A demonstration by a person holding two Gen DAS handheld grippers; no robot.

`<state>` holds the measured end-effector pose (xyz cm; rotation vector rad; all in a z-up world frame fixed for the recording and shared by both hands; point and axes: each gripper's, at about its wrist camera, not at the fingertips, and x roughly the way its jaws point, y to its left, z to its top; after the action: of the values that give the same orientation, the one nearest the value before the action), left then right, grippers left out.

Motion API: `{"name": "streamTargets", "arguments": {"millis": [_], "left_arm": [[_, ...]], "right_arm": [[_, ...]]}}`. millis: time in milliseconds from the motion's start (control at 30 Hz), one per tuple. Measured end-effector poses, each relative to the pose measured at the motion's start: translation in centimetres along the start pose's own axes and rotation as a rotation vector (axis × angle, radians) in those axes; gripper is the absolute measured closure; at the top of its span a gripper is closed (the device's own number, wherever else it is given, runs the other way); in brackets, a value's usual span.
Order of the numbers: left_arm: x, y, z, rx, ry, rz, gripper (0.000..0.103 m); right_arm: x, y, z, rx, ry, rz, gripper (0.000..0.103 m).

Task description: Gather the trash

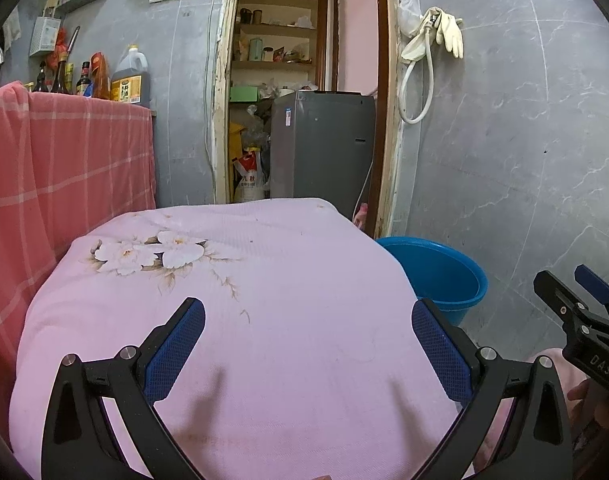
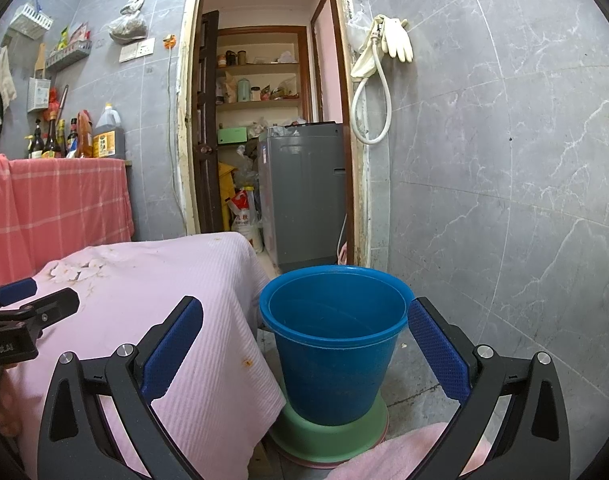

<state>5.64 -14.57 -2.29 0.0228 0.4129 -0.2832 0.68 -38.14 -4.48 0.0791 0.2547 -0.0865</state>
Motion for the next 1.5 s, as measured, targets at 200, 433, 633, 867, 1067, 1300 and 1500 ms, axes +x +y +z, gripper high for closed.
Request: {"name": "streamTargets", "arguments": {"millis": [200,433,633,867,1067,1300,1500], "left_arm": [[-0.06,-0.38,0.02,0.002,-0.007,0.004,0.002],[-0.24,-0.25,-0.04,0.008,-0.013,0.001,0.002],[-0.25,-0.2,-0.06,0.009,-0.013,0.001,0.002],[-0.26,-0.35,-0.02,0.013,-0.016,0.001,0.002],[-0.35,-0.68,0.03,0.013,-0.018,0.002,0.002],[-0.37,-0.66,0.0,0.014,-0.018,0.002,0.002],[-0.38,-0.66,0.01,0.013,-0.018,0.002,0.002]], "right_arm": [[0.01,-0.06,0.0,0.0,0.0,0.0,0.0],[0.04,-0.16,-0.01,0.0,0.0,0.001,0.0],[0.05,-0.2,-0.03,0.0,-0.001,0.001,0.0],[0.04,-0.24,-0.05,0.0,-0.001,0.001,0.0],[0.04,-0.23,-0.08,0.0,-0.001,0.001,0.0],[0.11,-0.27,-0.14,0.0,-0.001,0.002,0.0],[0.07,-0.24,-0.15,0.001,-0.001,0.001,0.0]]}}
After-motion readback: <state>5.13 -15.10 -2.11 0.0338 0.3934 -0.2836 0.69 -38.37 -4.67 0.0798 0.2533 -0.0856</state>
